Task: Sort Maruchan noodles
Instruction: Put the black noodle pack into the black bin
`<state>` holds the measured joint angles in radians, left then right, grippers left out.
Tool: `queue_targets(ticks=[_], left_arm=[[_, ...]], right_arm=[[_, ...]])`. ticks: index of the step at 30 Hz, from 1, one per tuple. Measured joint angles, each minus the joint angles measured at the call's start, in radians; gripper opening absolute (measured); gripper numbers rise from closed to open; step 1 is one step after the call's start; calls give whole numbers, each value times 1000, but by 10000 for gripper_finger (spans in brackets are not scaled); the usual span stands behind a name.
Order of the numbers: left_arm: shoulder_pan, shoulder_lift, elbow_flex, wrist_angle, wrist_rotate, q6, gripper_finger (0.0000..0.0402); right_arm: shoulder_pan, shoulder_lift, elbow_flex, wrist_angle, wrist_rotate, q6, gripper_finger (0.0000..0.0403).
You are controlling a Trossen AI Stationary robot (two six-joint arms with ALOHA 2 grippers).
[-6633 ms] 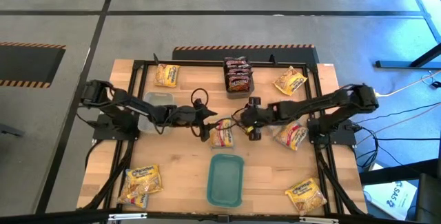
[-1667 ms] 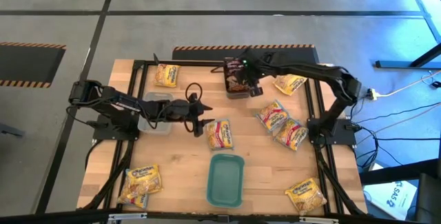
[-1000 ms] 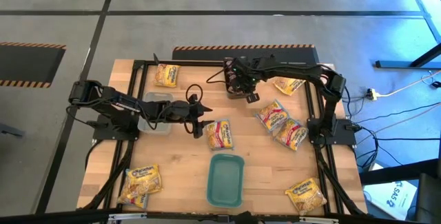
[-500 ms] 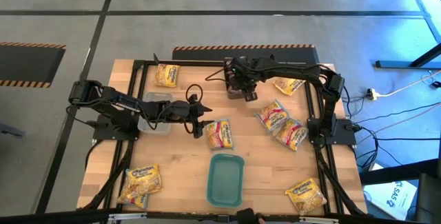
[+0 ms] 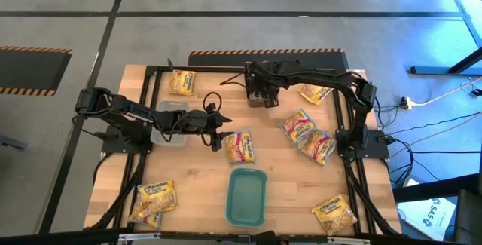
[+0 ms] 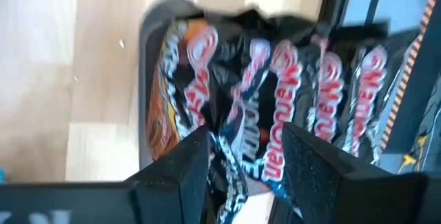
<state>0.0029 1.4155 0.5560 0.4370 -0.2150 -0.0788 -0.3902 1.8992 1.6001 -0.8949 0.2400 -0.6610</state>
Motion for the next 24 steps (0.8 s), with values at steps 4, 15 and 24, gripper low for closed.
queue_targets(ticks=[4, 15, 24], left_arm=[[0, 0, 0, 0, 0, 0, 232], [0, 0, 0, 0, 0, 3, 232], [0, 0, 0, 0, 0, 3, 232]], right_arm=[[-4, 0, 20, 9, -36, 15, 166], [-10, 0, -59, 129, -167, 58, 106], [-10, 0, -119, 220, -164, 50, 28]])
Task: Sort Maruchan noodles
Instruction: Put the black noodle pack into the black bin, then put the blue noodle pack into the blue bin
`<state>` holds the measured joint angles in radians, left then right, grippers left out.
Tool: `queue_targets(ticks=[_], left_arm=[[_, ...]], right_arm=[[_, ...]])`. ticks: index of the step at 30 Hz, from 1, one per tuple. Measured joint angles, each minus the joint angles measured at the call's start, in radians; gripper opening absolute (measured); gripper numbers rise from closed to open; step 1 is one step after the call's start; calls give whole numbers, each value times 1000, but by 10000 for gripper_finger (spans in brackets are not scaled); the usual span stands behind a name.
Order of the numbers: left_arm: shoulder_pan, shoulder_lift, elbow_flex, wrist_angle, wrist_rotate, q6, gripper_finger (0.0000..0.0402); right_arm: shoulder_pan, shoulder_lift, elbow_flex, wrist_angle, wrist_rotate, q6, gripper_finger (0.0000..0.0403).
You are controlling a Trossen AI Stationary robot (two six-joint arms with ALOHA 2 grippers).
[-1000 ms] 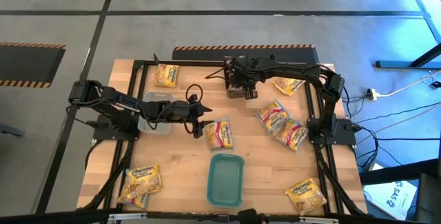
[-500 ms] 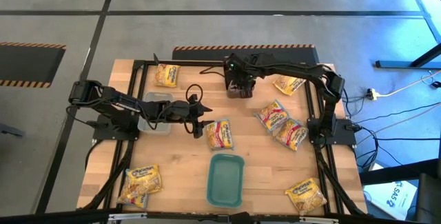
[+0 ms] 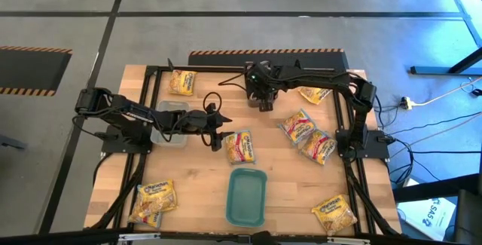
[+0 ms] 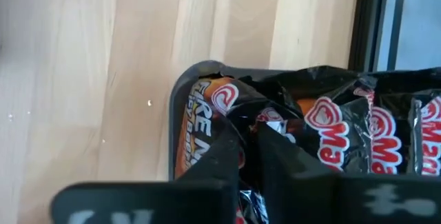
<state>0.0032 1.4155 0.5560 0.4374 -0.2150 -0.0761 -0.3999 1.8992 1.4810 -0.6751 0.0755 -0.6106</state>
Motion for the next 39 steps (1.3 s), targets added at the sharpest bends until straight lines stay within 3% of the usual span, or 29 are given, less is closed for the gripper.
queue_targets(ticks=[8, 19, 21, 29, 34, 39], left_arm=[[0, 0, 0, 0, 0, 0, 232], [0, 0, 0, 0, 0, 0, 232], [0, 0, 0, 0, 0, 0, 232], [-5, 0, 1, -56, 0, -54, 232], [-24, 0, 1, -71, 0, -80, 232], [-52, 0, 1, -71, -2, -99, 232]], right_arm=[[1, 0, 47, -36, 48, 19, 23], [1, 0, 153, -230, 64, 124, 156], [8, -11, 169, -292, 27, 159, 174], [141, -104, 173, -348, 18, 286, 190], [232, -174, 71, -250, 7, 305, 179], [283, -256, -149, 4, -51, 332, 168]])
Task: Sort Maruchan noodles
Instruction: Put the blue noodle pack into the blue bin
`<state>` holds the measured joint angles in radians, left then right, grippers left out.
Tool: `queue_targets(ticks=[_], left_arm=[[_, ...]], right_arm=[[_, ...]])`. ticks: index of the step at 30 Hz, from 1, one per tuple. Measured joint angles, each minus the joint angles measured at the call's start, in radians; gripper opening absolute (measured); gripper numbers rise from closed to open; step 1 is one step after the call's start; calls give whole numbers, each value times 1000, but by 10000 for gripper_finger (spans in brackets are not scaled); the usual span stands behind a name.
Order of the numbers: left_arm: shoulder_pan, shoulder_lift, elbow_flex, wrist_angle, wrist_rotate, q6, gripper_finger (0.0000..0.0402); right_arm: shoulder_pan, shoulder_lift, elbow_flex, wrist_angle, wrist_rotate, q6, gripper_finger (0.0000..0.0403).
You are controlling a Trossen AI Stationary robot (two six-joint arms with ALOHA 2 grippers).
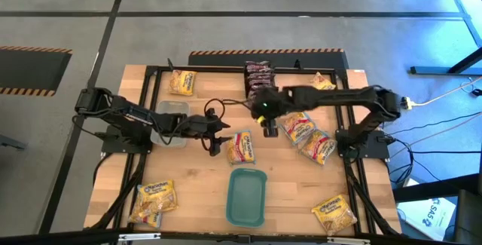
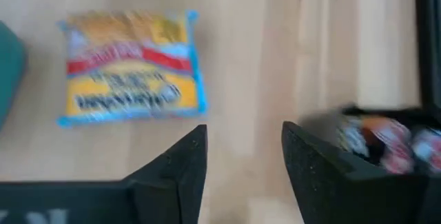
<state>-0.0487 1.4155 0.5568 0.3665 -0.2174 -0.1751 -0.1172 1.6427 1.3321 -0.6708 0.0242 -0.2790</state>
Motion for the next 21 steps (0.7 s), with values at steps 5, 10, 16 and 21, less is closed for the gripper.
queue_targets(ticks=[5, 10, 16, 21], left_arm=[[-18, 0, 0, 0, -1, -28, 232], [-27, 0, 0, 0, -1, -37, 232], [-26, 25, 0, 38, -19, -54, 232], [-33, 80, -1, 73, -26, -89, 232]], right_arm=[[42, -78, -252, 326, -62, 64, 162], [77, -121, -453, 621, -70, 160, 161], [143, -119, -625, 1239, -148, 298, 161], [182, -114, -695, 1302, -85, 333, 161]])
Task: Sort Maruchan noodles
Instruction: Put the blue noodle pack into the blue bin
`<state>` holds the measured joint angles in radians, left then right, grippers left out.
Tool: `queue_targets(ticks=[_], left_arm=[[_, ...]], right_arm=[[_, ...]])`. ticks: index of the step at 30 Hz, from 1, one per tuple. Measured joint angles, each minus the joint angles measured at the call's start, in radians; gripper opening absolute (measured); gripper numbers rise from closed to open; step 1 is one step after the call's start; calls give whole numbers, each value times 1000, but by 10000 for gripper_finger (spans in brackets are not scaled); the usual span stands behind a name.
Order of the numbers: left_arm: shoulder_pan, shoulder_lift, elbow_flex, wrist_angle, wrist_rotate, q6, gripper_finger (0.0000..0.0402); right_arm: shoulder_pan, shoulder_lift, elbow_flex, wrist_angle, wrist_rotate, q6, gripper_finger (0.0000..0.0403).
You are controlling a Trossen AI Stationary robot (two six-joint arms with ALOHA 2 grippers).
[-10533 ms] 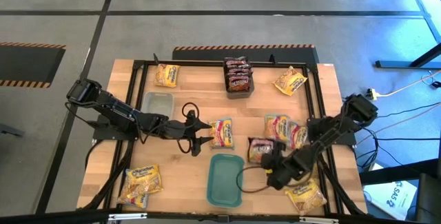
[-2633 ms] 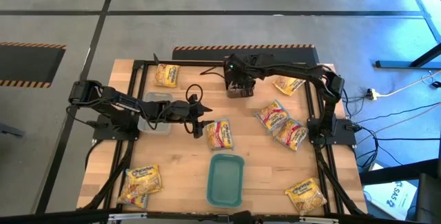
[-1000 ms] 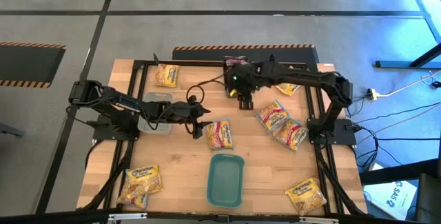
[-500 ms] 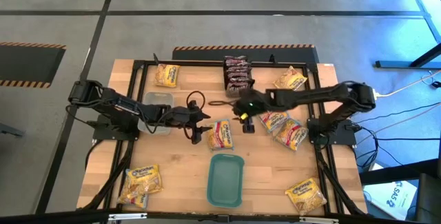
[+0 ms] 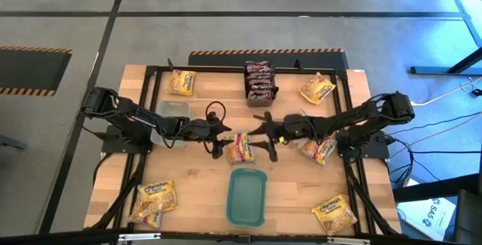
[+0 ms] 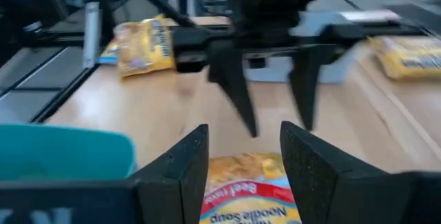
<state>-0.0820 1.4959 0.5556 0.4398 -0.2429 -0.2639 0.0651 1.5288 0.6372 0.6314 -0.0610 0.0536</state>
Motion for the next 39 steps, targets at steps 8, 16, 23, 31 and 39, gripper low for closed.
queue_targets(ticks=[8, 16, 23, 31, 39], left_arm=[[-32, 70, 0, 10, -1, -112, 232], [-40, 76, 0, -70, -2, -153, 232], [-56, 76, -6, -89, -11, -146, 232], [-59, 76, -23, -74, -62, -147, 232], [-80, 120, -23, -26, -100, -149, 232]], right_arm=[[1, 0, -2, -22, -64, 136, 161], [-29, 0, 19, -106, -28, 253, 190], [-47, 0, 19, -264, 51, 343, 256], [-46, 33, 19, -275, 77, 347, 275], [-46, 89, 18, -270, 88, 370, 276]])
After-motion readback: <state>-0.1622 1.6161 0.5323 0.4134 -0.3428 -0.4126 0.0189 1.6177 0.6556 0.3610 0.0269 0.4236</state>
